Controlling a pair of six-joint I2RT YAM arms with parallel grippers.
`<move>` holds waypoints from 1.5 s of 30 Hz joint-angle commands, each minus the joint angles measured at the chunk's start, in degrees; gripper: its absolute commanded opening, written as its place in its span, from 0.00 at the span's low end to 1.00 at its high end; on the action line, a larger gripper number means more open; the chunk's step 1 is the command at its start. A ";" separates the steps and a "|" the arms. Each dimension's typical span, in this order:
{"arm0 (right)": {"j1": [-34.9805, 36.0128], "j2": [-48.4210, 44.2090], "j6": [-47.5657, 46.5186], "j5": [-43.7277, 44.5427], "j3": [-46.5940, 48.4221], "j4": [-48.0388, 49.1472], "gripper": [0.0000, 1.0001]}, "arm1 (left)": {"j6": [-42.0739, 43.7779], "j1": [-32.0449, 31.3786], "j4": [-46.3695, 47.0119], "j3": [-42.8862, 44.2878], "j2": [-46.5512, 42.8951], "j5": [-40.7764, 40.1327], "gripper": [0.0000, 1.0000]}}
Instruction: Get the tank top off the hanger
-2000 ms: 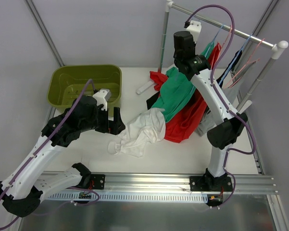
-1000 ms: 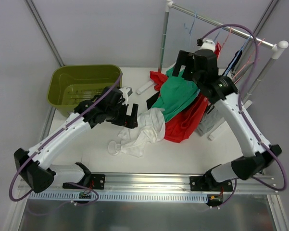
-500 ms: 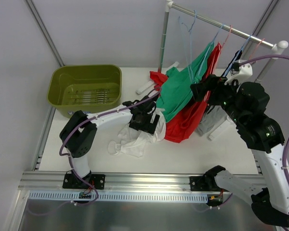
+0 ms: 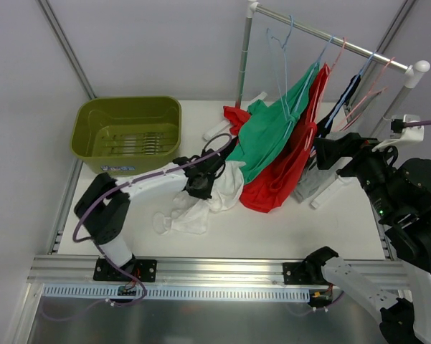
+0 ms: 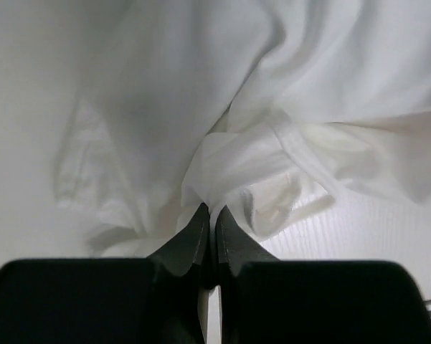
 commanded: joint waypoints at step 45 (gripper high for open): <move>-0.06 8.55 3.32 -11.41 -1.09 -2.79 0.99 | 5.89 51.33 -11.73 43.73 -1.04 10.30 0.53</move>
